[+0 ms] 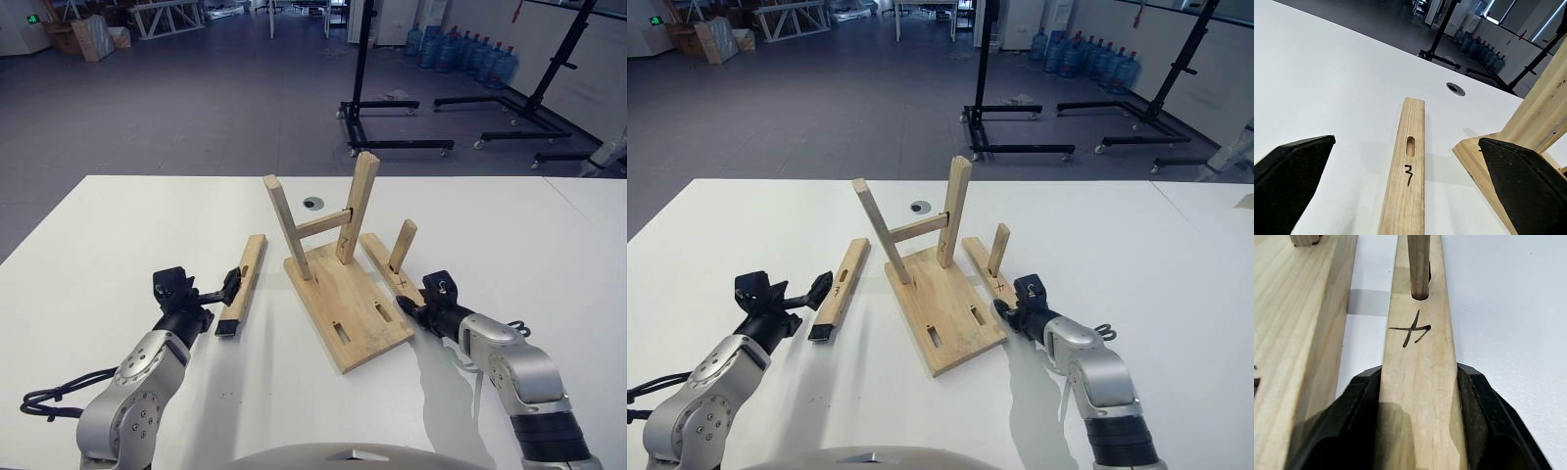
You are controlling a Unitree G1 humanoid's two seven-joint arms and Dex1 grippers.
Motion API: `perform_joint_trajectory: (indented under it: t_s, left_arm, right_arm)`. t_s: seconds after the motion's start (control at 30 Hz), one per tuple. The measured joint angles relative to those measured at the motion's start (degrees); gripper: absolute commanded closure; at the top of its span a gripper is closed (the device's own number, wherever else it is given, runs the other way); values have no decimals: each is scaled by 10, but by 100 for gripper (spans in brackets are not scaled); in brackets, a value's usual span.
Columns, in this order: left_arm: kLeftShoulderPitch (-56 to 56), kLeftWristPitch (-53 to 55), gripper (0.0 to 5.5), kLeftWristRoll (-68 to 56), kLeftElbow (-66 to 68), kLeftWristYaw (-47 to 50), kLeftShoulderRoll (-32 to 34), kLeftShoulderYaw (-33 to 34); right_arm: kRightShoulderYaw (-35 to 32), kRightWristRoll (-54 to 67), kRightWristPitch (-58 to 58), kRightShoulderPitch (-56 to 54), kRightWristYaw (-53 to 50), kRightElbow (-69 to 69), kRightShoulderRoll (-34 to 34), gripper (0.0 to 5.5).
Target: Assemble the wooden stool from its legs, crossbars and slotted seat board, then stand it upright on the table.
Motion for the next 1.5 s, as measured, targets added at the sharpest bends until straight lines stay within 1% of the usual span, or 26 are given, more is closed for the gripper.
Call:
perform_joint_trajectory:
  t_s: [0.07, 0.13, 0.2, 0.27, 0.3, 0.33, 0.37, 0.4, 0.43, 0.47, 0.5, 0.53, 0.63, 0.77, 0.93, 1.13, 1.33, 1.5]
  left_arm:
    - [-11, 0, 10, -4, 5, -8, 0, 4]
    - [-33, 1, 10, -39, 19, -35, 1, 21]
    - [-78, 12, 10, -139, 37, -102, 21, 59]
    - [-126, 36, 10, -264, 46, -162, 64, 95]
    - [-148, 51, 10, -336, 47, -183, 86, 106]
    - [-165, 60, 10, -395, 48, -198, 105, 110]
    - [-190, 66, 10, -479, 48, -209, 126, 111]
    - [-215, 69, 10, -554, 47, -220, 142, 108]
    - [-234, 69, 10, -606, 45, -223, 152, 104]
    - [-255, 68, 10, -674, 45, -221, 157, 90]
    - [-276, 65, 10, -727, 46, -212, 160, 69]
    - [-293, 60, 10, -754, 48, -200, 160, 52]
    - [-324, 45, 10, -758, 73, -175, 160, 17]
    - [-326, 45, 10, -693, 82, -180, 169, -5]
    - [-327, 40, 10, -675, 60, -193, 171, -12]
    - [-351, 11, 10, -710, 70, -158, 168, -14]
    - [-359, 10, 10, -708, 89, -136, 168, -27]
    - [-381, 1, 10, -762, 114, -101, 164, -26]
  right_arm:
    - [-27, 12, -2, 3, 10, 1, 0, 345]
    - [-73, 37, -12, -2, 22, 2, -4, 345]
    - [-160, 81, -22, -31, 39, 8, -22, 345]
    - [-251, 138, -23, -79, 67, 16, -73, 345]
    - [-286, 176, -18, -98, 92, 18, -99, 345]
    - [-306, 213, -6, -111, 118, 17, -120, 345]
    - [-322, 275, 18, -129, 157, 11, -141, 345]
    - [-326, 334, 44, -147, 193, -3, -155, 345]
    - [-325, 382, 61, -162, 219, -22, -162, 345]
    - [-312, 456, 88, -179, 249, -51, -168, 345]
    - [-286, 528, 114, -193, 269, -84, -167, 345]
    - [-260, 577, 129, -204, 274, -114, -158, 345]
    - [-196, 696, 141, -206, 228, -155, -118, 345]
    - [-171, 788, 121, -205, 153, -173, -113, 345]
    - [-119, 795, 93, -195, 82, -181, -101, 345]
    - [-66, 781, 72, -181, 58, -200, -76, 345]
    - [-42, 781, 60, -166, 45, -219, -69, 345]
    - [-39, 780, 53, -166, 45, -219, -70, 345]
